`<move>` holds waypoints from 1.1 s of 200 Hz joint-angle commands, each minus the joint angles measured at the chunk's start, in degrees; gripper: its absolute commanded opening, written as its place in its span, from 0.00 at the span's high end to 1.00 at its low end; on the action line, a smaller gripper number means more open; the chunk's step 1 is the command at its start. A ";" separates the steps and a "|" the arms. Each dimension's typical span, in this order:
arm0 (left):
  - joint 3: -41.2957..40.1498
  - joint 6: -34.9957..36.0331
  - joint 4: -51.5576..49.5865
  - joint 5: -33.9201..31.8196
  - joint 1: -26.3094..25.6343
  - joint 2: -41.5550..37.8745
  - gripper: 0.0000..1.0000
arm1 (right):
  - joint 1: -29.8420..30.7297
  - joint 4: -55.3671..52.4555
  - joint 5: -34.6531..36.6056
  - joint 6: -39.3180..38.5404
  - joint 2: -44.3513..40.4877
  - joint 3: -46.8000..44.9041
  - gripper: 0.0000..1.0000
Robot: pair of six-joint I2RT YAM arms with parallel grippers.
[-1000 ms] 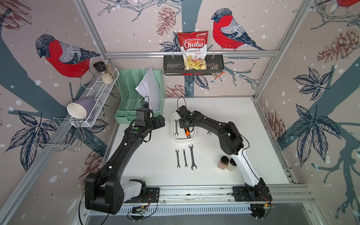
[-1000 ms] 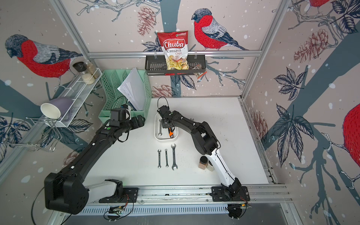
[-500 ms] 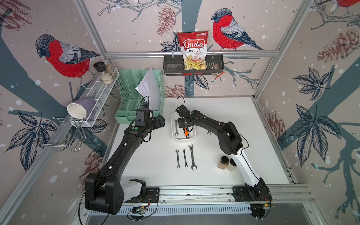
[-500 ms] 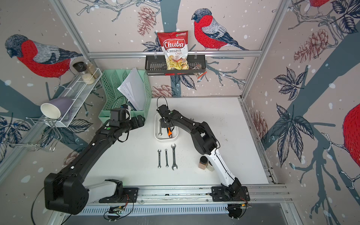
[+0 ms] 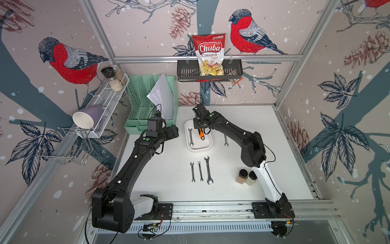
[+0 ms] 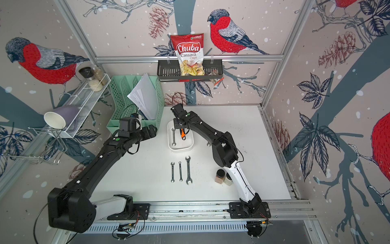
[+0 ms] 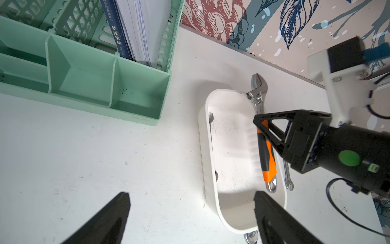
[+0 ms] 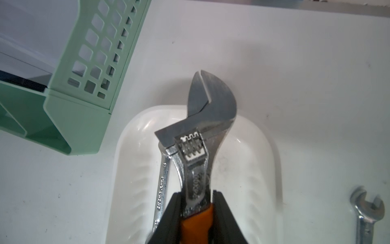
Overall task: Take out the wrench from the storage box
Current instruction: Place the wrench at the center of the board.
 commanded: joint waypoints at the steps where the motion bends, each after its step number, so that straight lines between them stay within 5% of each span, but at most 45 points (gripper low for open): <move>1: -0.08 0.53 0.57 -0.28 0.20 0.15 0.05 | -0.55 -0.23 1.38 -1.74 -1.45 1.93 0.95; 31: -0.19 0.56 0.92 0.18 0.21 0.73 0.05 | -1.93 -1.58 1.87 -2.70 -4.83 -0.04 0.96; 132: 3.35 0.00 -1.03 -2.01 -5.11 3.94 0.06 | -12.89 10.21 2.59 -4.46 -29.29 -38.27 0.96; 169: 3.80 0.30 -0.93 -2.14 -5.90 5.02 0.06 | -17.91 13.66 2.31 -5.76 -30.56 -47.68 0.96; 220: 2.69 1.14 1.26 -1.16 -6.12 5.72 0.05 | -21.07 17.25 0.06 -6.19 -25.16 -49.35 0.95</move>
